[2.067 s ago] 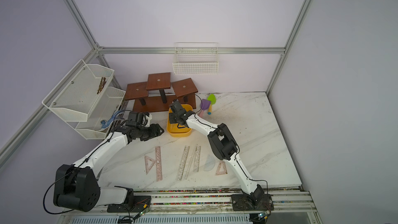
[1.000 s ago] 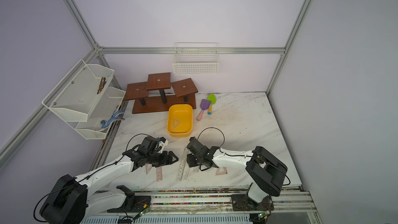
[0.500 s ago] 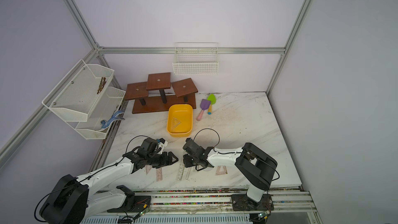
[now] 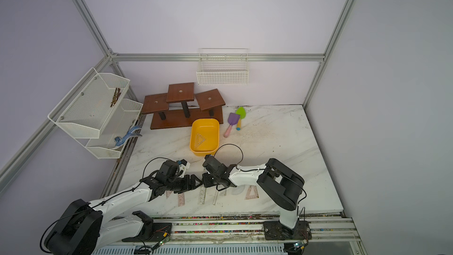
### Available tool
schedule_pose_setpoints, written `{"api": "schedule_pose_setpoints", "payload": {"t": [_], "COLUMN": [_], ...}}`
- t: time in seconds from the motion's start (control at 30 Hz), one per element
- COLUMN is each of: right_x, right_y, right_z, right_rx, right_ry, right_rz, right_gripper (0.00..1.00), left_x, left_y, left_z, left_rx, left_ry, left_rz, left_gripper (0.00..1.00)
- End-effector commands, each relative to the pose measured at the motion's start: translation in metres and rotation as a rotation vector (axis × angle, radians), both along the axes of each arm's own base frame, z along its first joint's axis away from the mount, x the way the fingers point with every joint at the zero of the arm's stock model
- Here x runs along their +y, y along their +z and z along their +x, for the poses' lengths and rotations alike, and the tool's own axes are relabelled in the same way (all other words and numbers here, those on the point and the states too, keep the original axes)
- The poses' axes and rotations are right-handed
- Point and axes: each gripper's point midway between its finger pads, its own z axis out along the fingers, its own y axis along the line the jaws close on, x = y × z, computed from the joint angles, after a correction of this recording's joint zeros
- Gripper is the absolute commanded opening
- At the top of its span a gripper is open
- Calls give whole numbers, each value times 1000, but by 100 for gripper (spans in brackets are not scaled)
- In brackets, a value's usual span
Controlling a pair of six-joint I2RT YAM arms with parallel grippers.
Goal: Put the scattered rulers into the storage box
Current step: Pick up the ruler from the center of the board.
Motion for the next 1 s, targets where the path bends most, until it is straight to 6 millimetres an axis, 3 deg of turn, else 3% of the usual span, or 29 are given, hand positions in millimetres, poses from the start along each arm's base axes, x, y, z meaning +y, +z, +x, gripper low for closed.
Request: {"api": "schedule_pose_setpoints", "payload": {"t": [0.0, 0.17, 0.33, 0.47, 0.97], "right_x": [9, 17, 5, 0, -1], "right_y": [0, 17, 37, 27, 0], "right_z": [3, 8, 15, 17, 14], "right_rx": [-35, -67, -132, -121, -64], "right_ry": [38, 47, -16, -26, -22], "right_rz": [6, 93, 175, 156, 144], "right_gripper": [36, 34, 12, 4, 3], "left_x": [2, 3, 7, 6, 6], "left_y": [3, -3, -8, -13, -27], "left_z": [4, 2, 5, 8, 9], "left_rx": [-21, 6, 28, 53, 104], "left_ry": [27, 34, 77, 75, 75], "left_rz": [-10, -8, -2, 9, 47], "left_gripper": [77, 70, 57, 55, 52]}}
